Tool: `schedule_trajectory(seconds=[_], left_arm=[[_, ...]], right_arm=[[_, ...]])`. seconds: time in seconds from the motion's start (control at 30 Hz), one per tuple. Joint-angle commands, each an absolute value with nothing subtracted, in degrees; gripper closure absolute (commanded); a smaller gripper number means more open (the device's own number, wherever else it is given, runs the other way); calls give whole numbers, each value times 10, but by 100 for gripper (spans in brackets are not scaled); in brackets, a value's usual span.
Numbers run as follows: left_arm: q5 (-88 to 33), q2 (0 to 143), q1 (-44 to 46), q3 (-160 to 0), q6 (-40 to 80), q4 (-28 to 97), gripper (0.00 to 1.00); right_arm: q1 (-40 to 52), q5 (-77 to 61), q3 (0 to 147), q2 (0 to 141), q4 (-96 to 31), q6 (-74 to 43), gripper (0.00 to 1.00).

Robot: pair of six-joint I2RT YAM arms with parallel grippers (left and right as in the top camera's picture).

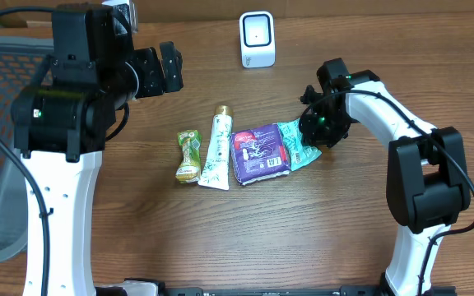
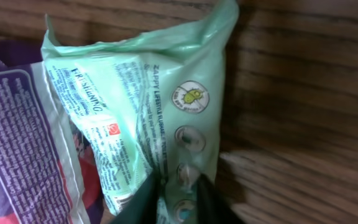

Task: Scan the item barcode
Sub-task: 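Lower right gripper onto the green wet-wipe pack and grasp it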

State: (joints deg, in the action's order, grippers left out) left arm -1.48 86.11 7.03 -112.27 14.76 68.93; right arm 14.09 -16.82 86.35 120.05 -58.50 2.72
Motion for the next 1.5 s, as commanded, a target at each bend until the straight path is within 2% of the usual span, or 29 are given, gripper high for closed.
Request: schedule_trajectory(seconds=[0.0,0.2,0.4,0.47,0.5,0.57,0.6,0.67,0.7,0.73,0.8,0.83,0.9,1.07,1.2,1.37,1.47], left_arm=[[-9,870,70,-1126,137,691,1],[-9,870,70,-1126,137,691,0],[-9,870,70,-1126,137,691,0],[-9,870,70,-1126,137,691,0],[-9,870,70,-1126,137,691,0],[-9,870,70,-1126,137,691,0],[-9,870,70,-1126,137,691,0],[-9,870,70,-1126,137,691,0],[-9,870,70,-1126,137,691,1],[-9,870,70,-1126,137,691,1],[-9,870,70,-1126,137,691,0],[-9,870,70,-1126,137,691,0],[-9,870,70,-1126,137,691,0],[-9,870,70,-1126,137,691,0],[-9,870,71,-1126,137,691,0],[-9,870,71,-1126,137,691,1],[-9,870,71,-1126,137,691,0]], right_arm=[[126,-157,835,1201,-591,3,96],[95,-142,836,1174,-599,-123,96],[87,-25,836,1138,-672,-320,96],[87,-24,836,1131,-693,-352,96],[90,-26,836,1122,-702,-340,93],[90,-34,836,1108,-712,-299,77],[90,-50,836,1095,-713,-251,49],[88,-59,839,1074,-710,-180,16],[85,-58,847,1058,-704,-114,5],[81,-59,856,1055,-695,-63,3],[79,-93,861,1056,-664,51,3],[79,-142,858,1058,-650,147,3],[81,-168,858,1066,-617,203,4],[79,-160,858,1110,-540,233,10],[77,-127,858,1154,-548,280,13],[77,-101,858,1171,-575,275,26],[70,-88,858,1171,-587,212,30]])
